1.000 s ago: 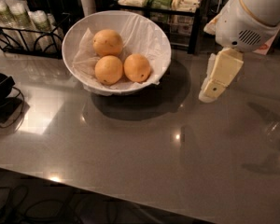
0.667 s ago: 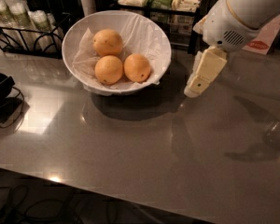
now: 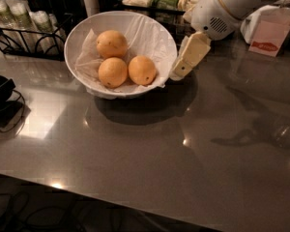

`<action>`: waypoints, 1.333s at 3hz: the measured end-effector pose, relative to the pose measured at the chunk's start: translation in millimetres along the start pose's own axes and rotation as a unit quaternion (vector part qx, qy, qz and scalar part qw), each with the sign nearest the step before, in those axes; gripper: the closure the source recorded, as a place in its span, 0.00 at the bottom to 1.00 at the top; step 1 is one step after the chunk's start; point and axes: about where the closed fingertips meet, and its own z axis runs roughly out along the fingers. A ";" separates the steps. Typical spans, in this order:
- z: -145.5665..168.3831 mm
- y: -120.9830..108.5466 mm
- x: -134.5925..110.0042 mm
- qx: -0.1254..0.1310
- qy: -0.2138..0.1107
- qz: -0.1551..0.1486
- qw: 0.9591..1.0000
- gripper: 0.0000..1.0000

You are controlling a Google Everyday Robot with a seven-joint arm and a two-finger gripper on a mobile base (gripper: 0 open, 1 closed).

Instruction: Pick orange from white bowl

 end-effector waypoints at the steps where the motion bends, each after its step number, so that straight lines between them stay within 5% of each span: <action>1: -0.3 -0.7 -0.6 0.000 -0.001 0.000 1.000 0.00; 3: 31.7 -5.3 -25.2 -0.009 -0.054 0.029 0.998 0.00; 4: 67.7 -16.6 -52.7 -0.023 -0.087 0.072 0.993 0.00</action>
Offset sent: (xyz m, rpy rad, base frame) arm 0.0110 0.0135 -0.0003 0.0868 -0.0238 -0.0178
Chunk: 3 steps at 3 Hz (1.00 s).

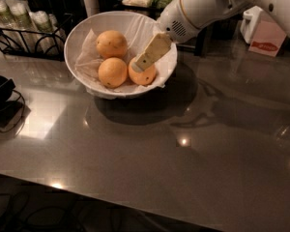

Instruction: Pick orange from white bowl

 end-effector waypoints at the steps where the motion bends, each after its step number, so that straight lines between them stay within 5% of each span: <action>1: 1.5 0.5 -0.4 -0.001 0.000 -0.001 1.000 0.00; 3: 55.0 -4.8 23.3 -0.019 0.035 -0.012 0.999 0.00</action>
Offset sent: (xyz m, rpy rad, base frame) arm 0.0176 0.0212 -0.0443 -0.0010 0.0624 0.0369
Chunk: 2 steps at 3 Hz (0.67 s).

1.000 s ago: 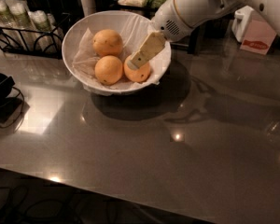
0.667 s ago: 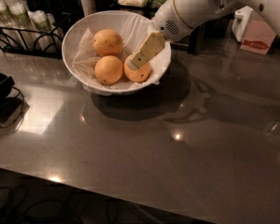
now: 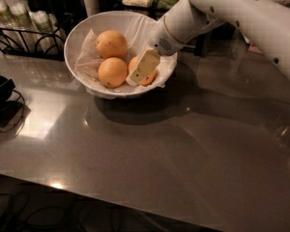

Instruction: Pick orange from white bowl

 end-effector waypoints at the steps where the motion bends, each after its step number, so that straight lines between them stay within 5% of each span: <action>1: 0.3 0.0 0.1 0.000 0.000 0.000 1.000 0.00; 2: 10.3 0.5 4.1 -0.010 0.004 0.005 1.000 0.00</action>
Offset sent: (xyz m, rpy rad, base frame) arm 0.0049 0.0036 -0.0204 -0.0026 0.0466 0.0058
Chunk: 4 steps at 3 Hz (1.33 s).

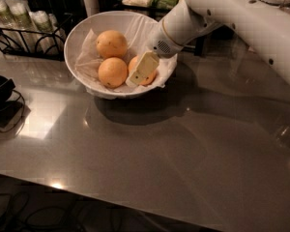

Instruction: Pick orange from white bowl

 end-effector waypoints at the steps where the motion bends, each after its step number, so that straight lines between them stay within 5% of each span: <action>1: 0.1 0.0 0.3 0.000 0.000 0.000 1.000 0.13; 4: 13.0 -0.7 20.2 0.005 0.029 -0.004 1.000 0.10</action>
Offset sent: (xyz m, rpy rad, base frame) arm 0.0024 -0.0120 -0.0138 -0.0345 0.0022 -0.0235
